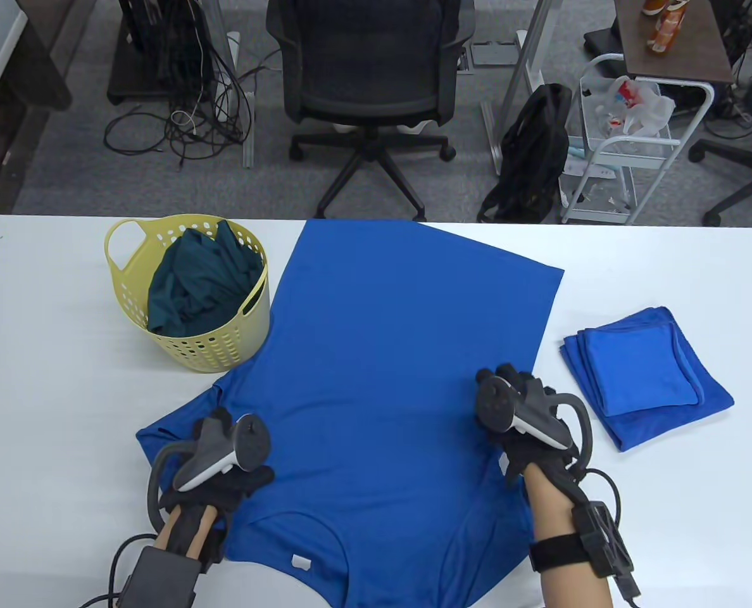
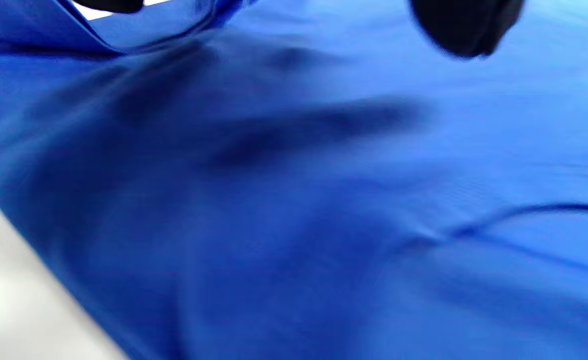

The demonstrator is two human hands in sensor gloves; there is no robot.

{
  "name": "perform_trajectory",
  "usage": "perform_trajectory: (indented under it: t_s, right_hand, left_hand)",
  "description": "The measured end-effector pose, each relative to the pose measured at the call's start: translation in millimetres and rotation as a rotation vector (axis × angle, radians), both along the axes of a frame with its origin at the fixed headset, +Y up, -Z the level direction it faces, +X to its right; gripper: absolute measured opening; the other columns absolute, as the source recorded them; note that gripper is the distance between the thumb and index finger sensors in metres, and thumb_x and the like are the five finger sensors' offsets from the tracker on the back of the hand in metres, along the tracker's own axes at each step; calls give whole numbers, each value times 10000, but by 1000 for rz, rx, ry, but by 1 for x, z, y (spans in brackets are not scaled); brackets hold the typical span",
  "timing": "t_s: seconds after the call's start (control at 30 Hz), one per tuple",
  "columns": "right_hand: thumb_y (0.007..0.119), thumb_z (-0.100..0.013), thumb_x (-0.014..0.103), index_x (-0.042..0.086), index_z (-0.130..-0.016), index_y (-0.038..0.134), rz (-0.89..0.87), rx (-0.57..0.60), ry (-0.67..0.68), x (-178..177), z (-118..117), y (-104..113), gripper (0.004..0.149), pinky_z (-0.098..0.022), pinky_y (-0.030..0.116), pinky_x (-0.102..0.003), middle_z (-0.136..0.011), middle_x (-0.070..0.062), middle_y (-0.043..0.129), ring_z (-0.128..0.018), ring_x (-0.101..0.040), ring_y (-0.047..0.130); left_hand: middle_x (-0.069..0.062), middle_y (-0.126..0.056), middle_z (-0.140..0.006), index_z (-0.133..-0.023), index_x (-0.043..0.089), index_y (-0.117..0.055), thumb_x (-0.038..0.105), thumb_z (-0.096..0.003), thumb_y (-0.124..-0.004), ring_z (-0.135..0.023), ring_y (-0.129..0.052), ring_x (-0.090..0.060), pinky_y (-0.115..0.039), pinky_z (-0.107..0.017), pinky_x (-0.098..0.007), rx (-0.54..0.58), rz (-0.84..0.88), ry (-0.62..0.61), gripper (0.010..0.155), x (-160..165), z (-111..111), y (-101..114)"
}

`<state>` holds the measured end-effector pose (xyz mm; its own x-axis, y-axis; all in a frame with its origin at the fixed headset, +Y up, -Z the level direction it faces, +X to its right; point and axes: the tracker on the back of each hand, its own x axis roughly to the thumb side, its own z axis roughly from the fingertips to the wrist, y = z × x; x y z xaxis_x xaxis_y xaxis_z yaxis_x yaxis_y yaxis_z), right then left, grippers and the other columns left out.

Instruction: Fold and stack clothes and towels from laundry basket

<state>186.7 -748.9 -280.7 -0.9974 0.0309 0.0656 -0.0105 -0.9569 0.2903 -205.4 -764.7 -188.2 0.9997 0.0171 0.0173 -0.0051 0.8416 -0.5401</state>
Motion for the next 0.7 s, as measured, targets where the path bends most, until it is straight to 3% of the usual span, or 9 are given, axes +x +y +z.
perform_trajectory:
  t_s: [0.07, 0.13, 0.23, 0.27, 0.37, 0.47, 0.53, 0.6, 0.7]
  right_hand:
    - [672, -602, 445, 140, -1183, 239, 19, -180, -93, 7, -8, -17, 786, -712, 407, -751, -1200, -252, 171, -1071, -518, 265]
    - [662, -598, 474, 127, -1184, 248, 77, -253, -93, 8, -5, -28, 797, -714, 441, -739, -1203, -258, 228, -1080, -501, 350]
    - [683, -590, 468, 71, -1186, 372, 157, -144, -15, 4, 11, -24, 781, -706, 540, -689, -1184, -305, 394, -1019, -526, 554]
    - [702, -584, 472, 69, -1184, 436, 206, -125, 39, 2, 20, -21, 770, -691, 587, -677, -1165, -314, 490, -973, -507, 666]
    - [712, -584, 496, 24, -1168, 481, 317, -285, 103, -3, 44, -12, 786, -675, 668, -620, -1109, -307, 612, -875, -375, 824]
    - [739, -561, 498, 133, -1089, 688, 287, -316, 111, 5, 51, 7, 644, -649, 716, -617, -1020, -151, 813, -802, -315, 929]
    - [737, -581, 469, 127, -1162, 538, 201, -200, 38, 19, 43, 16, 702, -687, 642, -652, -1141, -203, 641, -953, -407, 774]
    - [746, -584, 434, 138, -1196, 405, 120, -53, -23, 35, 31, 14, 761, -711, 520, -735, -1226, -237, 401, -1072, -500, 542]
    - [699, -594, 438, 160, -1186, 284, 3, -129, -70, 46, 13, -9, 775, -730, 425, -724, -1215, -222, 207, -1088, -493, 332]
  left_hand:
    - [-523, -95, -1166, -1211, 46, -21, 708, -526, -596, -985, -314, -809, -514, -701, -789, -129, -25, -34, 1113, 15, 4, -14]
    - [-537, -74, -1141, -1190, 40, 20, 712, -527, -585, -965, -296, -819, -514, -705, -783, -206, -38, -67, 1121, 24, 3, -29]
    - [-539, 42, -1088, -1113, 41, 137, 714, -452, -547, -934, -181, -837, -395, -692, -821, -192, -103, -171, 1165, 29, -5, -39]
    - [-512, 48, -1104, -1124, 72, 121, 702, -450, -576, -948, -165, -819, -370, -700, -817, -180, -71, -204, 1157, 28, -12, -38]
    - [-373, 71, -1156, -1125, 235, 72, 629, -421, -690, -1012, -123, -714, -341, -740, -772, -193, -64, -239, 1110, 25, -39, -35]
    - [-282, -22, -1217, -1142, 346, -61, 532, -432, -794, -1069, -161, -631, -393, -751, -746, -147, -137, -251, 1037, 24, -57, -21]
    - [-335, -111, -1229, -1189, 300, -152, 495, -509, -799, -1086, -278, -639, -453, -743, -737, -45, -177, -229, 958, 28, -52, -11]
    - [-420, -170, -1220, -1228, 176, -152, 605, -529, -706, -1057, -358, -704, -512, -718, -754, 71, -146, -168, 990, 35, -38, -5]
    - [-522, -76, -1161, -1200, 66, 0, 706, -523, -590, -976, -299, -821, -484, -698, -802, -143, -65, -109, 1103, 46, -21, -17]
